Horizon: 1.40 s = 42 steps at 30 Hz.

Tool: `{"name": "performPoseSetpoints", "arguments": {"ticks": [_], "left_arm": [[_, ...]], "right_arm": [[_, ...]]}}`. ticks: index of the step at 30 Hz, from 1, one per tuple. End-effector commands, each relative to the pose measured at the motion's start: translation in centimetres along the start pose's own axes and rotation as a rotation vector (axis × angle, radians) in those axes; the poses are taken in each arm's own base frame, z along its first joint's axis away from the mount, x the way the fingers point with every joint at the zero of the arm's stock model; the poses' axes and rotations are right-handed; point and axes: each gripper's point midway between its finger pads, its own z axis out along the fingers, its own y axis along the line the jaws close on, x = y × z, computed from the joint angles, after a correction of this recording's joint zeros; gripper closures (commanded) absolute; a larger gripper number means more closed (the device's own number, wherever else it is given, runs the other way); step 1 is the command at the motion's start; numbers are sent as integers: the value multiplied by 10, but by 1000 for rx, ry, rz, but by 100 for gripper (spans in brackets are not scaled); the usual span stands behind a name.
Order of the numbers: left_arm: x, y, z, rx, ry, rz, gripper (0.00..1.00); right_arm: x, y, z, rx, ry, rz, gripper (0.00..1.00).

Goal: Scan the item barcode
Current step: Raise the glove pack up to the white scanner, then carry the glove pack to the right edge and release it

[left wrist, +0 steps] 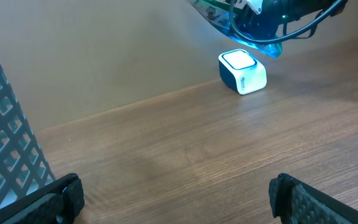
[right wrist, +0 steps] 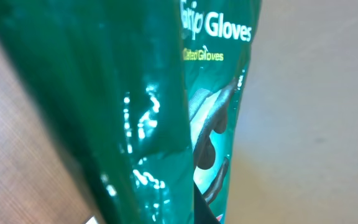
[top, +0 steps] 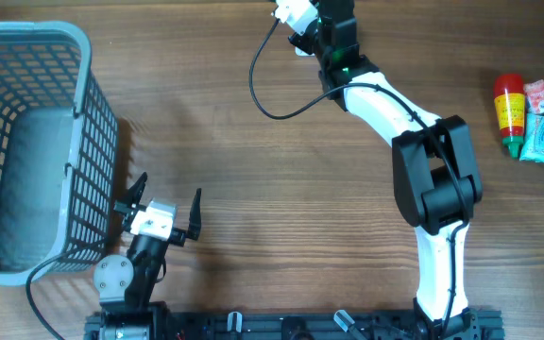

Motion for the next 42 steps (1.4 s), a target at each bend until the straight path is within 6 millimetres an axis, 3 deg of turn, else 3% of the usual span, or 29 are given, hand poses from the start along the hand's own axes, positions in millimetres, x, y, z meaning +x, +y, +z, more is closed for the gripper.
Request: {"name": "performPoseSetpoints", "arguments": {"ticks": [1,4,7,8,9,11,13,17,20,22,23,24,25,26,28,31,34,35,36,38,40,42], "left_arm": [[8,-6,2,31,29,-17,0],[12,-8,3,41,45,-60,0],[12,-8,3,41,46,-68,0],[12,-7,3,40,47,-68,0],[12,-7,3,40,47,-68,0],[12,-7,3,40,47,-68,0],[12,-7,3,40,47,-68,0],[12,-7,3,40,47,-68,0],[12,-7,3,40,47,-68,0],[12,-7,3,40,47,-68,0],[12,-7,3,40,47,-68,0],[12,-7,3,40,47,-68,0],[12,-8,3,40,47,-68,0],[12,-7,3,40,47,-68,0],[12,-7,3,40,47,-68,0],[12,-7,3,40,47,-68,0],[12,-8,3,40,47,-68,0],[12,-8,3,40,47,-68,0],[12,-7,3,40,47,-68,0],[12,-7,3,40,47,-68,0],[12,-7,3,40,47,-68,0],[12,-7,3,40,47,-68,0]], "right_arm": [[-8,15,-2,-40,2,-72,96],[-7,-22,-12,131,88,37,96],[-5,-76,-45,297,179,204,96],[6,-97,-60,357,229,284,96],[24,-120,-79,421,299,365,96],[89,-146,-119,504,498,570,96],[166,-141,-162,542,751,772,96],[292,-104,-246,604,1173,1007,96],[345,-108,-280,699,1244,1052,95],[363,-111,-277,626,1204,1086,90],[369,-116,-272,537,1164,1062,80],[374,-123,-272,519,1144,1044,39],[377,-131,-277,539,1142,1043,4],[378,-140,-284,573,1147,1042,0],[365,-161,-293,631,1120,1055,0],[312,-193,-302,695,955,1141,0],[233,-218,-308,629,718,1166,0],[196,-224,-314,589,617,1167,0],[147,-228,-325,529,490,1156,0],[99,-238,-354,564,375,1116,0],[73,-241,-379,589,317,1085,0],[49,-220,-394,485,296,1078,0]]}}
